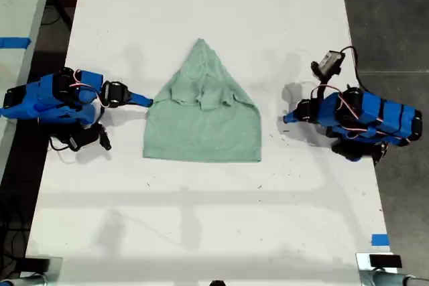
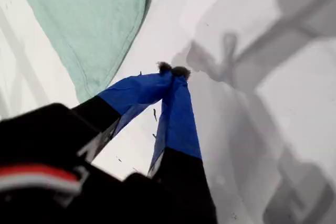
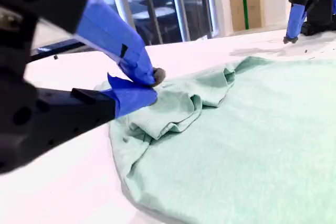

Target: Fold t shirt

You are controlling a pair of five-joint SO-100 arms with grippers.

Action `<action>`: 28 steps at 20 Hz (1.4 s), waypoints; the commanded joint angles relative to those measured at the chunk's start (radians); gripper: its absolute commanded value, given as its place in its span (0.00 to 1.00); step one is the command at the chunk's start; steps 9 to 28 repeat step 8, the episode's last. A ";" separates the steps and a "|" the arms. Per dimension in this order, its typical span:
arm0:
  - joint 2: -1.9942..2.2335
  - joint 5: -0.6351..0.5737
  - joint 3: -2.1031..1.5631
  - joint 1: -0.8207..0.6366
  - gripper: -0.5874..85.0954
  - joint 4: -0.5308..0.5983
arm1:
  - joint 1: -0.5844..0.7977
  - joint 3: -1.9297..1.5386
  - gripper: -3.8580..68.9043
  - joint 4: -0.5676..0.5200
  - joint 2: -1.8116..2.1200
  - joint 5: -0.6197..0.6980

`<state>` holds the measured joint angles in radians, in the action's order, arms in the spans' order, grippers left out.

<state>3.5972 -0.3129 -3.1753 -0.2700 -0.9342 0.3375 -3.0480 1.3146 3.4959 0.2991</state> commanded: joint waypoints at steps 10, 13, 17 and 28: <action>0.006 0.081 -0.011 -0.037 0.01 -0.026 | -0.008 -0.028 0.03 -0.029 0.012 0.002; 0.006 0.081 -0.011 -0.037 0.01 -0.026 | -0.008 -0.028 0.03 -0.029 0.012 0.002; 0.006 0.081 -0.011 -0.037 0.01 -0.026 | -0.008 -0.028 0.03 -0.029 0.012 0.002; 0.006 0.081 -0.011 -0.037 0.01 -0.026 | -0.008 -0.028 0.03 -0.029 0.012 0.002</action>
